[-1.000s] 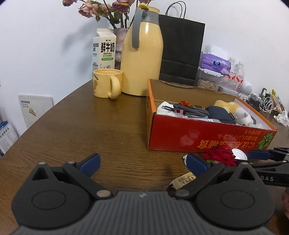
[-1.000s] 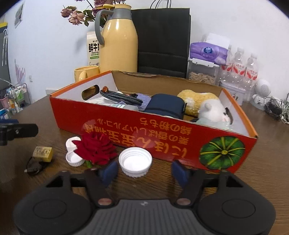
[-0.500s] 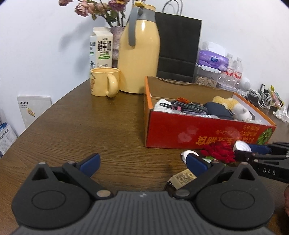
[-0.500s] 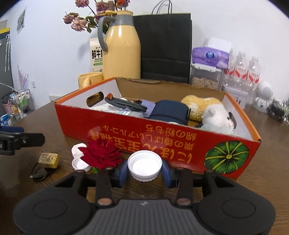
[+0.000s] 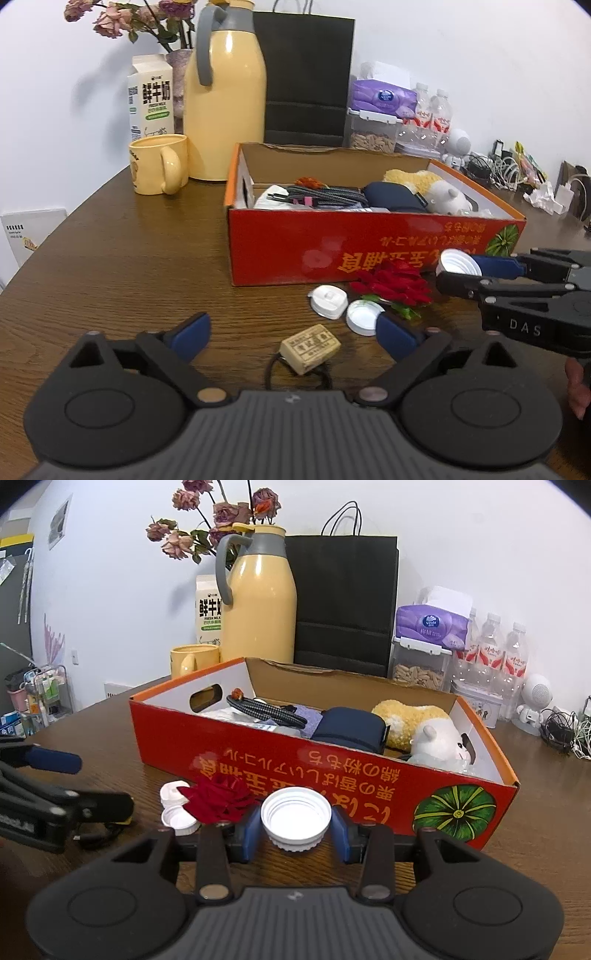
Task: Organize objects
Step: 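Grasp a white bottle cap with the right gripper while the left gripper reaches the beige box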
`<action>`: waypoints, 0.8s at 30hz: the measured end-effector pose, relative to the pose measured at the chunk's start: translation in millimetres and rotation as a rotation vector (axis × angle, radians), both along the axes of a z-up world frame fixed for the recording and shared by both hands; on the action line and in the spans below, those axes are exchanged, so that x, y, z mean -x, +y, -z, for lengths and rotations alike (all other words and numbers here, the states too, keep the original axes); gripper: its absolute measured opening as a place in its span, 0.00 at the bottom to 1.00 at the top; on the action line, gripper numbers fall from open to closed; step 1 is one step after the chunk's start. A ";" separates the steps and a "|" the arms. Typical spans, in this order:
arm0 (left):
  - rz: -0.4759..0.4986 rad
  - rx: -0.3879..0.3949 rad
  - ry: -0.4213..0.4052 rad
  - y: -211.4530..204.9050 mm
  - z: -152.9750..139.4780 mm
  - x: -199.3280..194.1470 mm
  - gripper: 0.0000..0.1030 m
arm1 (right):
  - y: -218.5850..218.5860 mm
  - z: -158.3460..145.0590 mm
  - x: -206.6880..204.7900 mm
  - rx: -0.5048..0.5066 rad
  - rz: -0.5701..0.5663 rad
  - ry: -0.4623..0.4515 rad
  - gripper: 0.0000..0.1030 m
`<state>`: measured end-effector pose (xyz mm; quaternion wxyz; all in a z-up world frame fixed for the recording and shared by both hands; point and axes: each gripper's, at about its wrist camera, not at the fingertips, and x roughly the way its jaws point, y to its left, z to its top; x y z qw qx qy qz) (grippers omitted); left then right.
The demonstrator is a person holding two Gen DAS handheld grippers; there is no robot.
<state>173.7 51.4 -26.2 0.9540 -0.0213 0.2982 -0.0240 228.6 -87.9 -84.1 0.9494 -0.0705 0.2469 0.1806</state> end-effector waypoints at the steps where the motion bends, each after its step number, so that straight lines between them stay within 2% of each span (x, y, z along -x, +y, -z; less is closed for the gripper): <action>1: 0.006 -0.007 0.003 -1.6 0.6 -0.2 0.83 | -0.8 -0.6 0.6 -0.003 0.001 -0.003 0.38; 3: 0.016 -0.025 0.013 -6.1 2.5 -0.8 0.74 | -2.5 -1.8 2.1 -0.011 0.004 -0.008 0.38; 5: 0.027 -0.041 0.023 -9.3 4.4 -1.8 0.71 | -3.8 -2.6 3.0 -0.018 0.007 -0.012 0.38; 7: 0.035 -0.049 0.031 -10.8 6.1 -2.3 0.58 | -4.9 -3.3 3.7 -0.023 0.005 -0.015 0.38; 8: 0.038 -0.050 0.035 -11.3 7.0 -2.7 0.54 | -5.1 -3.3 3.9 -0.024 0.004 -0.016 0.38; 10: 0.045 -0.054 0.043 -12.2 8.5 -3.0 0.39 | -5.0 -3.6 4.8 -0.025 0.001 -0.018 0.38; 13: 0.052 -0.064 0.043 -14.1 9.0 -2.6 0.36 | -4.4 -4.1 6.3 -0.026 -0.004 -0.022 0.38; 24: 0.028 -0.055 0.019 -11.6 6.3 1.7 0.35 | -3.6 -5.4 9.9 -0.026 -0.012 -0.034 0.38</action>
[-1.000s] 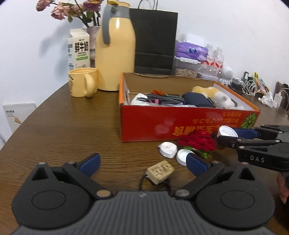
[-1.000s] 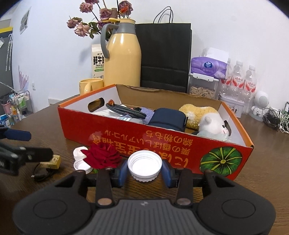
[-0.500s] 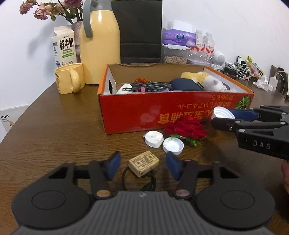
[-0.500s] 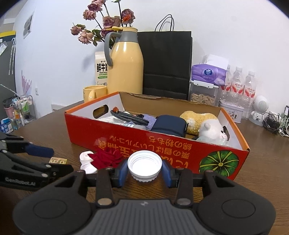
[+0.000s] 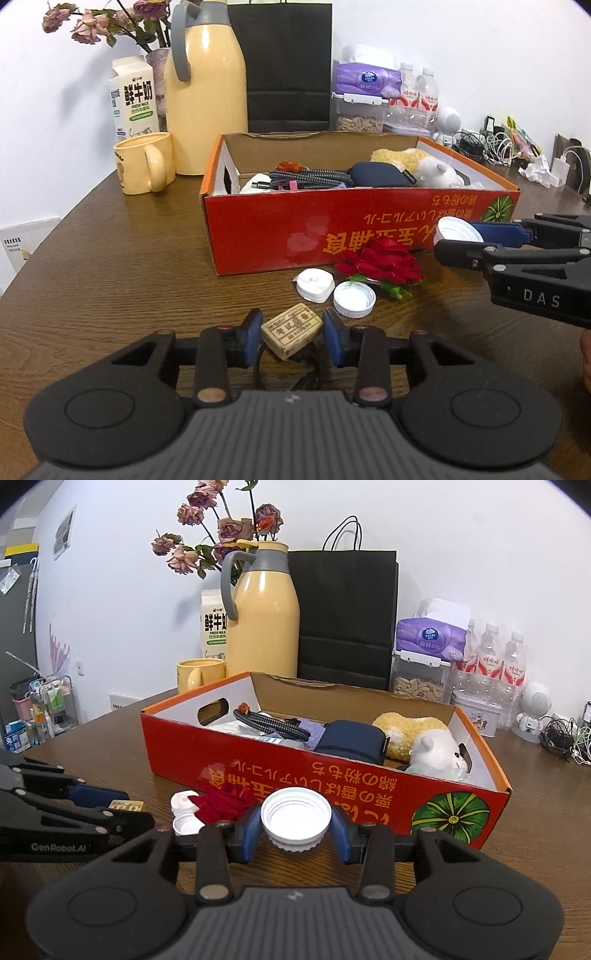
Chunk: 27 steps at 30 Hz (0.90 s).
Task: Organize objects
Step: 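Grasp a white bottle cap with the right gripper while the left gripper reaches the beige box, then carry the white cap and small beige box into the box and release both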
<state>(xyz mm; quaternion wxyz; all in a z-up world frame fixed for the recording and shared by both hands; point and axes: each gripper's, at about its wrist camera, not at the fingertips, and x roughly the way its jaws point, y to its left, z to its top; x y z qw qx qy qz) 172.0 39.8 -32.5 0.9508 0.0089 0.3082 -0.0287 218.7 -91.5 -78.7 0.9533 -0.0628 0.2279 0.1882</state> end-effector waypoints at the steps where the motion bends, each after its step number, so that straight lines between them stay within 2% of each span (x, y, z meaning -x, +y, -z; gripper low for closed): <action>1: -0.003 0.001 -0.004 -0.2 -0.6 0.7 0.35 | -0.1 0.0 0.4 0.000 0.000 -0.001 0.38; 8: -0.041 0.008 -0.042 2.9 -7.3 4.2 0.35 | -2.0 -3.2 4.4 -0.011 0.004 -0.022 0.38; 16: -0.051 0.037 -0.132 -1.9 -41.1 -2.7 0.35 | -10.7 -25.4 4.3 -0.047 0.028 -0.081 0.38; 22: -0.055 0.070 -0.191 -14.2 -68.2 -32.2 0.35 | -18.2 -44.8 -18.2 -0.045 0.076 -0.118 0.38; 27: -0.080 0.097 -0.203 -22.4 -81.0 -67.0 0.35 | -22.6 -52.3 -48.5 -0.048 0.121 -0.127 0.38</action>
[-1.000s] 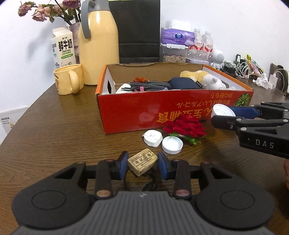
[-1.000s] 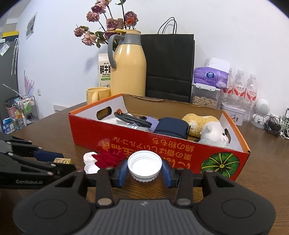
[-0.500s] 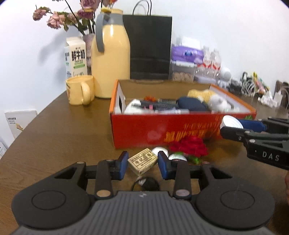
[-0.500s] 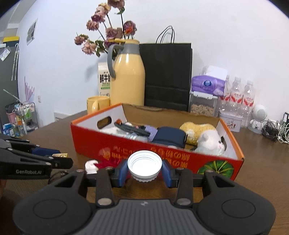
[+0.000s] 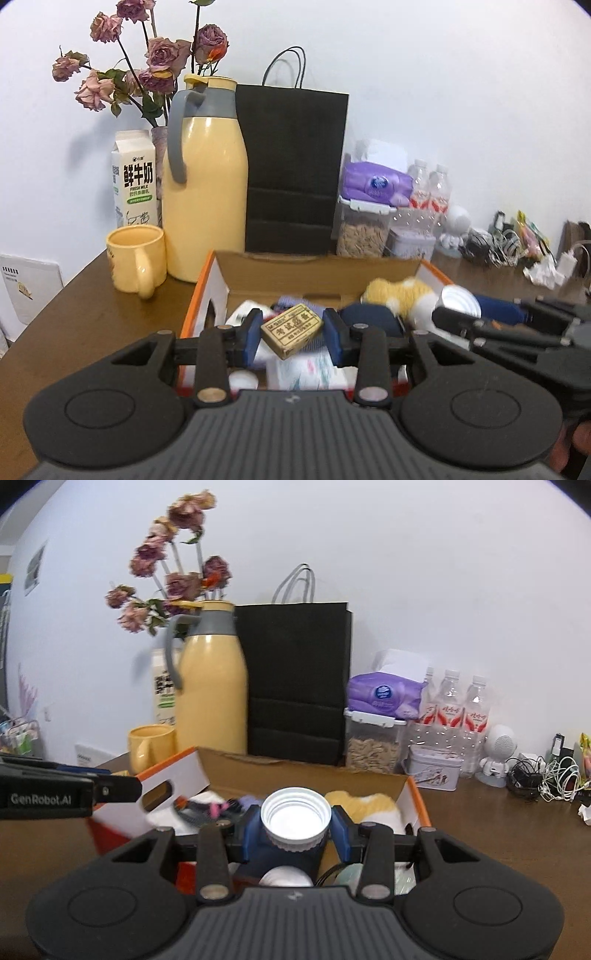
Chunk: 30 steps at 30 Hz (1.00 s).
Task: Organize objects
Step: 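Carry the white cap and small beige box into the box and release both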
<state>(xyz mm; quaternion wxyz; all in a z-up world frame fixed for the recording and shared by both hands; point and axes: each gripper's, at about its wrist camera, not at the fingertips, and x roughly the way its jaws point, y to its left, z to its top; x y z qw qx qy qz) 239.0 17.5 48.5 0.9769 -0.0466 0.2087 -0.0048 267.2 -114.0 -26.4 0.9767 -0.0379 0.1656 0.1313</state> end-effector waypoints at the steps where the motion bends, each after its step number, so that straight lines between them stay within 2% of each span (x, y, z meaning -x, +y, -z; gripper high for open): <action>1: -0.006 0.003 0.001 -1.2 -0.8 -7.3 0.35 | -0.6 0.3 -6.7 -0.005 0.008 0.004 0.38; 10: -0.108 0.013 0.024 -10.7 7.2 -65.3 0.35 | 4.0 15.8 -55.0 -0.038 0.046 0.051 0.38; 15: -0.121 -0.058 0.058 -14.8 24.4 -71.6 0.36 | -1.9 28.5 -63.6 -0.041 0.056 0.100 0.38; 17: -0.125 -0.072 0.048 -14.0 26.3 -69.7 0.39 | -3.8 31.7 -64.5 -0.043 0.056 0.114 0.39; 19: -0.137 -0.071 0.030 -12.5 25.4 -66.2 0.59 | -4.4 32.4 -62.3 -0.038 0.057 0.112 0.49; 20: -0.148 -0.070 0.017 -11.5 24.7 -63.9 0.64 | -4.7 32.2 -60.6 -0.037 0.059 0.107 0.63; 22: -0.166 -0.075 -0.005 -11.4 22.4 -61.1 0.85 | -4.3 31.2 -57.5 -0.030 0.069 0.091 0.79; 23: -0.174 -0.077 -0.017 -11.5 21.2 -59.7 0.89 | -4.3 30.1 -56.0 -0.026 0.072 0.084 0.84; 24: -0.182 -0.079 -0.028 -11.7 20.6 -58.2 0.97 | -4.6 29.2 -55.1 -0.026 0.072 0.080 0.86; 25: -0.187 -0.078 -0.038 -11.6 19.8 -56.8 1.00 | -4.6 28.8 -54.5 -0.027 0.071 0.080 0.89; 27: -0.190 -0.079 -0.047 -12.1 18.6 -54.8 1.00 | -4.4 28.7 -53.7 -0.025 0.071 0.081 0.97; 30: -0.187 -0.071 -0.049 -11.6 17.0 -52.8 1.00 | -3.6 27.8 -53.2 -0.017 0.075 0.080 0.99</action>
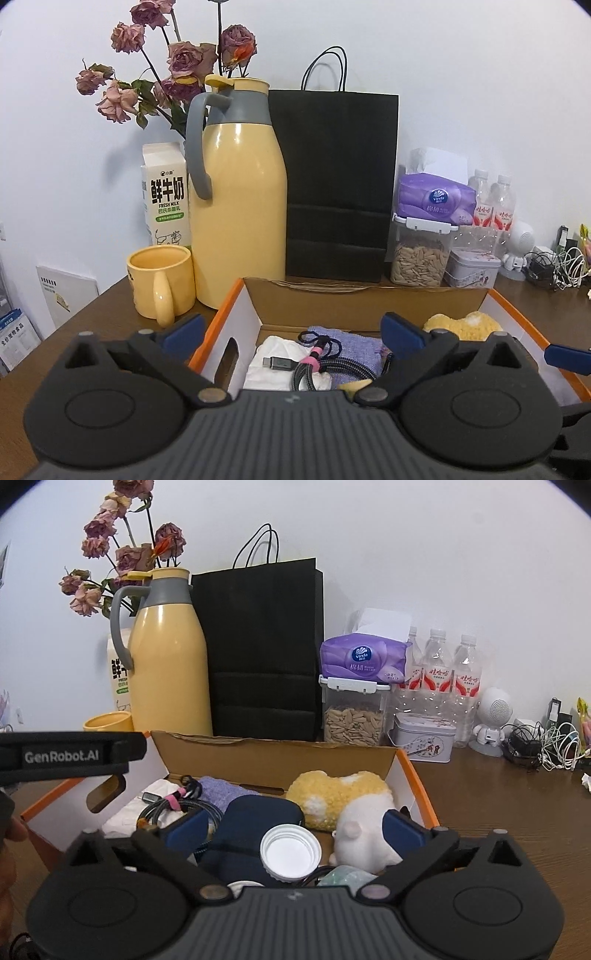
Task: Organize objects
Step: 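Carry the white cap and small beige box into the box and release both, then grasp the coiled black cable on the table with the left gripper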
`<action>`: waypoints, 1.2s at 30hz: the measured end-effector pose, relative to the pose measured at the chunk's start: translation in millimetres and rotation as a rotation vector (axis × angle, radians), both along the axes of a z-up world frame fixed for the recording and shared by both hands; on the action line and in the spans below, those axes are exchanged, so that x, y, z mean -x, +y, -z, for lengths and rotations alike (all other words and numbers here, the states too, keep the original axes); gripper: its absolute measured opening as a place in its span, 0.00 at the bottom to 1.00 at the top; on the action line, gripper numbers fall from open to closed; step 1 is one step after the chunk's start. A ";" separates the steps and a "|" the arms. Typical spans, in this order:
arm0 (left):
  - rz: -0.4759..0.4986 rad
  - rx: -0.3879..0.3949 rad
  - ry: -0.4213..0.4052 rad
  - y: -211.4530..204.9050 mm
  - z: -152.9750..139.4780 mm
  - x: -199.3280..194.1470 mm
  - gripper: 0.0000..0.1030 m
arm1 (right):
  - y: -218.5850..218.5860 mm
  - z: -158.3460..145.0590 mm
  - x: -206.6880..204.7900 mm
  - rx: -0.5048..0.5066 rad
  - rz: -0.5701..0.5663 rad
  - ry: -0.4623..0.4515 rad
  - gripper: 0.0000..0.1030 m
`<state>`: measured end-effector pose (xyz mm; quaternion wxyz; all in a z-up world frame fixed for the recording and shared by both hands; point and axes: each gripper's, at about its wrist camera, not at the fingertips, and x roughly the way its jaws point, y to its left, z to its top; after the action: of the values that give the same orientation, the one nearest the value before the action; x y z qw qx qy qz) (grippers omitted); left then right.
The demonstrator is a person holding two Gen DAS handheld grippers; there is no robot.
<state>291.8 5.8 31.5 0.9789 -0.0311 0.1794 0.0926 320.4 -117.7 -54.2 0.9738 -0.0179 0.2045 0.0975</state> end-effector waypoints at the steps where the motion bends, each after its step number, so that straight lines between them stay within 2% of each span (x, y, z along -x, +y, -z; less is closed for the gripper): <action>1: -0.002 0.002 0.002 0.3 0.0 -0.1 1.00 | -0.1 -0.3 0.0 0.001 0.000 -0.001 1.00; 14: 0.005 0.037 0.010 4.2 -1.4 5.8 1.00 | -1.7 -1.0 4.3 -0.002 0.000 -0.001 1.00; 21: 0.037 0.051 -0.044 6.1 -13.2 29.7 1.00 | -0.7 -7.7 19.1 0.003 -0.027 -0.016 1.00; 26: 0.049 0.039 -0.047 9.5 -15.6 44.9 1.00 | -1.5 -16.0 37.6 0.007 -0.064 -0.038 1.00; 36: 0.081 -0.011 0.081 24.1 -0.3 79.9 1.00 | 0.8 -9.5 71.4 0.060 -0.129 0.005 1.00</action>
<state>211.9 29.9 31.8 0.9740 -0.0145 0.2195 0.0549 249.0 -116.8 -44.7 0.9640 -0.0601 0.2081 0.1539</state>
